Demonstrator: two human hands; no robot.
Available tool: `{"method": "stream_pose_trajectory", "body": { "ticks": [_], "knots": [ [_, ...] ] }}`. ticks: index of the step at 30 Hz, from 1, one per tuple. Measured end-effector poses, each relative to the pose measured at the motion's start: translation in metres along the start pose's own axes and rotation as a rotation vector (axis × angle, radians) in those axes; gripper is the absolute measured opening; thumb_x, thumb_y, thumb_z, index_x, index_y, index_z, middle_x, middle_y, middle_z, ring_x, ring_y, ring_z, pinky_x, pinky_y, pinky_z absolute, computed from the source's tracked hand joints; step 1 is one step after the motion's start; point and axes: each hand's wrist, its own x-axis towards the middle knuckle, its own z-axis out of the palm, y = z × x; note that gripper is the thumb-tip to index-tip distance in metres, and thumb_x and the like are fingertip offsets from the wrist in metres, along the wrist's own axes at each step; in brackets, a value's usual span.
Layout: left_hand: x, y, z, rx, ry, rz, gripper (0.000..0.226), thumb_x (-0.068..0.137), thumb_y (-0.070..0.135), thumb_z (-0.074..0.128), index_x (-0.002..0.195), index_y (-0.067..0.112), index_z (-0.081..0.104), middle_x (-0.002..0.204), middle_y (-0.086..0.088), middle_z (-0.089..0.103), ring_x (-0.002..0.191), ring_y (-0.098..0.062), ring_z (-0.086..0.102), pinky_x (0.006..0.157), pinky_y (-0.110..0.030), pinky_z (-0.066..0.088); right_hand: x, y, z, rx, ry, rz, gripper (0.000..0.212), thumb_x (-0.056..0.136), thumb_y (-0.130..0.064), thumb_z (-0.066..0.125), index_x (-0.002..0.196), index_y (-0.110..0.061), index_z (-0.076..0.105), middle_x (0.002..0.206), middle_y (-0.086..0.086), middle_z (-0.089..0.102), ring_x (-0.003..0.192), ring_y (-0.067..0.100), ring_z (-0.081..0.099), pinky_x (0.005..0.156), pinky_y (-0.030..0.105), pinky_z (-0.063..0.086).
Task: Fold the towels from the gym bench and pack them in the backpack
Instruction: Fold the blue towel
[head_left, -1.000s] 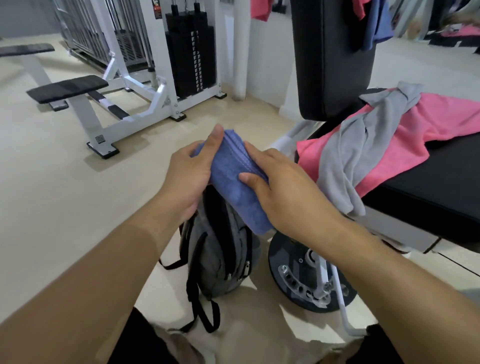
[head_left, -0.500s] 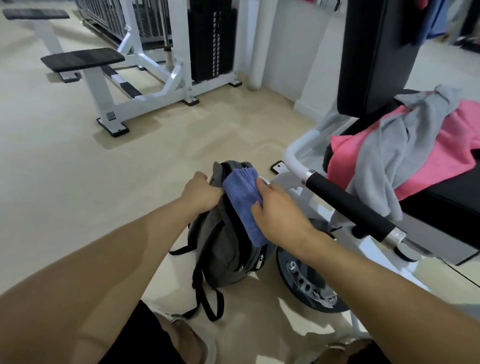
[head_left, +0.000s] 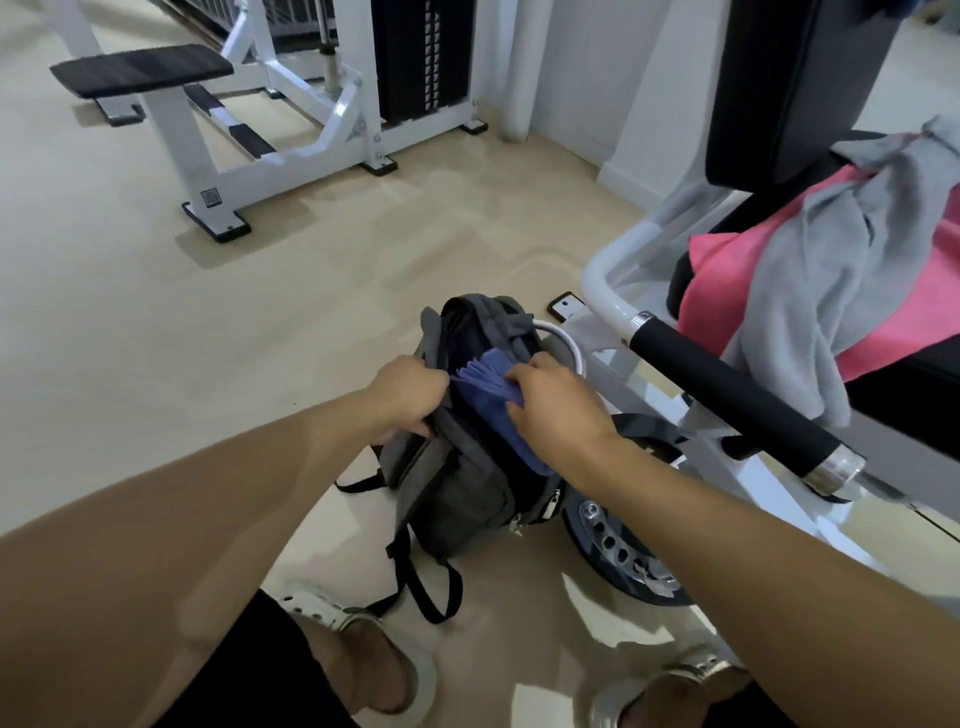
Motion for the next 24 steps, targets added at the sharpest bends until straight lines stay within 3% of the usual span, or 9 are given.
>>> {"method": "stream_pose_trajectory", "body": {
  "ticks": [3,6,8,9,12,15,20,24],
  "knots": [
    [-0.004,-0.003,-0.007,-0.105,0.028,-0.016,0.013,0.1,0.005,0.049,0.106,0.003,0.06,0.119,-0.023,0.069,0.101,-0.037,0.073,0.073,-0.04,0.066,0.0,0.008,0.012,-0.079,-0.046,-0.016,0.03,0.099,-0.015,0.057,0.127,-0.015,0.065,0.127,0.007,0.057,0.115,0.03,0.055,0.09,0.041,0.051],
    [-0.007,-0.007,-0.017,-0.133,0.057,-0.009,0.025,0.096,0.0,0.049,0.117,-0.003,0.063,0.12,-0.02,0.068,0.1,-0.035,0.071,0.079,-0.039,0.064,-0.002,0.01,0.02,-0.133,-0.086,-0.059,0.037,0.097,-0.022,0.056,0.132,-0.013,0.064,0.131,0.009,0.058,0.12,0.031,0.051,0.097,0.041,0.046],
    [-0.01,-0.008,-0.021,-0.149,0.087,0.001,0.029,0.096,0.005,0.045,0.118,0.003,0.064,0.115,-0.017,0.068,0.097,-0.034,0.07,0.067,-0.032,0.065,-0.002,0.009,0.02,-0.158,-0.122,-0.092,0.042,0.094,-0.027,0.055,0.134,-0.018,0.062,0.132,0.006,0.059,0.123,0.031,0.05,0.098,0.04,0.042],
    [-0.012,-0.007,-0.023,-0.137,0.1,0.009,0.029,0.096,0.007,0.042,0.114,0.005,0.065,0.112,-0.015,0.069,0.094,-0.033,0.07,0.062,-0.03,0.064,-0.002,0.008,0.02,-0.165,-0.139,-0.109,0.043,0.093,-0.028,0.055,0.134,-0.021,0.062,0.132,0.004,0.06,0.124,0.03,0.05,0.097,0.039,0.041],
    [-0.012,-0.008,-0.027,0.018,0.122,0.092,0.024,0.093,0.011,0.041,0.092,0.008,0.065,0.097,-0.015,0.069,0.086,-0.033,0.068,0.072,-0.04,0.061,-0.001,0.008,0.017,-0.115,-0.145,-0.114,0.042,0.092,-0.028,0.06,0.133,-0.022,0.061,0.13,0.005,0.059,0.123,0.03,0.049,0.094,0.041,0.046],
    [-0.017,-0.007,-0.027,0.195,0.143,0.18,0.025,0.096,0.013,0.041,0.074,0.018,0.053,0.08,-0.003,0.058,0.074,-0.023,0.052,0.06,-0.031,0.04,0.002,0.01,0.017,-0.027,-0.087,-0.045,0.039,0.092,-0.026,0.066,0.129,-0.014,0.059,0.13,0.01,0.052,0.119,0.032,0.05,0.092,0.046,0.051],
    [-0.026,-0.007,-0.012,0.351,0.038,0.25,0.023,0.098,0.019,0.043,0.077,0.021,0.052,0.084,0.001,0.059,0.08,-0.021,0.056,0.062,-0.031,0.038,0.003,0.008,0.023,0.134,-0.119,-0.018,0.027,0.09,-0.032,0.072,0.114,-0.019,0.069,0.119,0.006,0.061,0.107,0.03,0.062,0.089,0.041,0.052],
    [-0.036,-0.012,-0.001,0.36,-0.064,0.236,0.02,0.099,0.026,0.047,0.106,0.013,0.061,0.101,-0.004,0.065,0.092,-0.022,0.059,0.077,-0.035,0.046,-0.003,0.003,0.033,0.14,-0.257,-0.129,0.032,0.092,-0.023,0.07,0.123,-0.018,0.068,0.121,0.007,0.064,0.111,0.028,0.062,0.091,0.041,0.052]
  ]
}}
